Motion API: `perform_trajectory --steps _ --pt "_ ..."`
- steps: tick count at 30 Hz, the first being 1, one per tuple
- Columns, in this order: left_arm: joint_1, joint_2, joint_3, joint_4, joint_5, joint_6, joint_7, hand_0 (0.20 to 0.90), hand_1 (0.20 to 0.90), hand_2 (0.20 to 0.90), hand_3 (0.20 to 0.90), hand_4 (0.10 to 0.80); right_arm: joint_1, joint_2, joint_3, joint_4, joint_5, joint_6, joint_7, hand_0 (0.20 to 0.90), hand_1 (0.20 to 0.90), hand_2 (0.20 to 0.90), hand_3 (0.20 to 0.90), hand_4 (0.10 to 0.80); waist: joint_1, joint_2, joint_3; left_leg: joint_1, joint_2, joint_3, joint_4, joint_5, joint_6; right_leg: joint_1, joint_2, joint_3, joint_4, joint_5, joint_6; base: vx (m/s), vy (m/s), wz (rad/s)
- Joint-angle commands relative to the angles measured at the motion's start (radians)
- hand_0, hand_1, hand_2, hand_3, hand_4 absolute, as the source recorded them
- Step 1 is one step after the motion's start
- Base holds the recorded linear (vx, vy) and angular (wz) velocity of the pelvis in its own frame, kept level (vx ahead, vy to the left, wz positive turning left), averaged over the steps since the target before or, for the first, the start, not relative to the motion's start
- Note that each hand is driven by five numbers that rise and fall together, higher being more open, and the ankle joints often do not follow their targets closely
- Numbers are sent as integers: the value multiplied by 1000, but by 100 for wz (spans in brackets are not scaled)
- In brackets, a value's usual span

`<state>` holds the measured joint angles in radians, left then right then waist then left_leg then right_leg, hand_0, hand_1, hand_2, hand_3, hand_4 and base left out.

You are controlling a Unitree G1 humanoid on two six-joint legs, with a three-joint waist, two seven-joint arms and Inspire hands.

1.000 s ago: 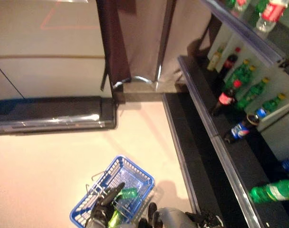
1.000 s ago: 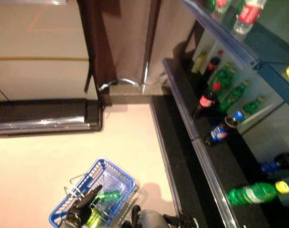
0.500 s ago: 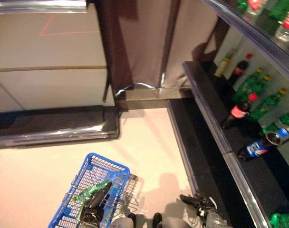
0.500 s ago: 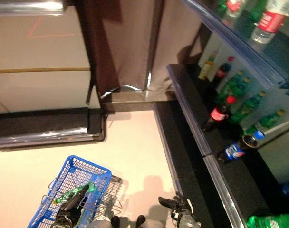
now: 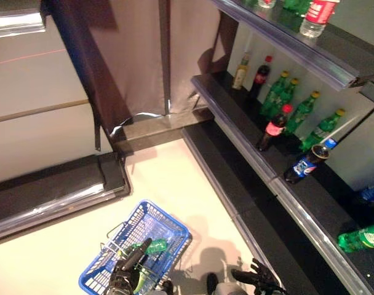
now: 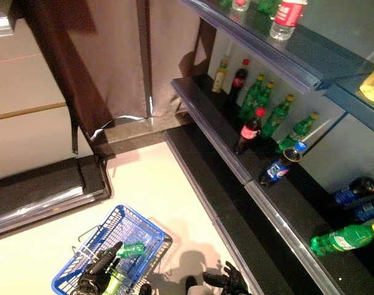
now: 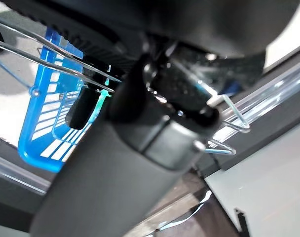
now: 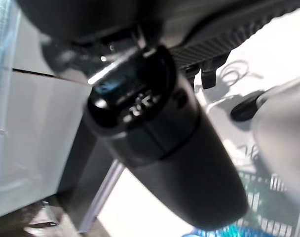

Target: Pick up the drink and place into the basket.

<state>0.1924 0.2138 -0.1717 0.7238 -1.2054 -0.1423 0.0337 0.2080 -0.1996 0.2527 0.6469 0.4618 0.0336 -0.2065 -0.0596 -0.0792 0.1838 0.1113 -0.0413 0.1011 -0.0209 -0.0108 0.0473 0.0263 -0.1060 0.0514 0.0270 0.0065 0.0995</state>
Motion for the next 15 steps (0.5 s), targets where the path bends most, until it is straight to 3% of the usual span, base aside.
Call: perform_trajectory --steps 1,5,9,12,15 --pt "-54 18 13 -236 67 -109 -111 300 300 300 200 100 -21 -74 -6 -71 -9 -44 -22 900 900 900 900 800 1 27 -36 -48 38 -30 90 -60 -41 4 3 -14 15 34 9 -45 -29 -58" --pt "-52 41 69 -252 19 -163 -83 300 300 300 200 100 -66 -92 35 -94 -118 -24 61 900 900 900 900 800 53 21 -26 -34 90 95 87 -53 -63 -20 -83 -211 9 72 47 -122 -123 -105" --pt "-99 44 74 -238 -11 -135 -43 300 300 300 200 100 -139 -125 73 -133 -148 -16 37 900 900 900 900 800 66 17 -19 -59 117 106 103 -42 -77 -13 -66 -210 -12 66 28 -78 -170 -107" --pt "-98 32 70 -249 12 -126 -30 300 300 300 200 100 -132 -156 85 -230 -186 -24 32 900 900 900 900 800 61 15 -19 -51 127 110 83 -27 -87 4 -56 -212 -36 71 22 -7 -114 -17" --pt "-68 25 47 -284 21 -135 -15 300 300 300 200 100 -92 -230 58 -452 -265 -68 32 900 900 900 900 800 47 21 -21 -49 132 101 54 -10 -94 9 -47 -210 -46 66 16 -29 -46 -5"
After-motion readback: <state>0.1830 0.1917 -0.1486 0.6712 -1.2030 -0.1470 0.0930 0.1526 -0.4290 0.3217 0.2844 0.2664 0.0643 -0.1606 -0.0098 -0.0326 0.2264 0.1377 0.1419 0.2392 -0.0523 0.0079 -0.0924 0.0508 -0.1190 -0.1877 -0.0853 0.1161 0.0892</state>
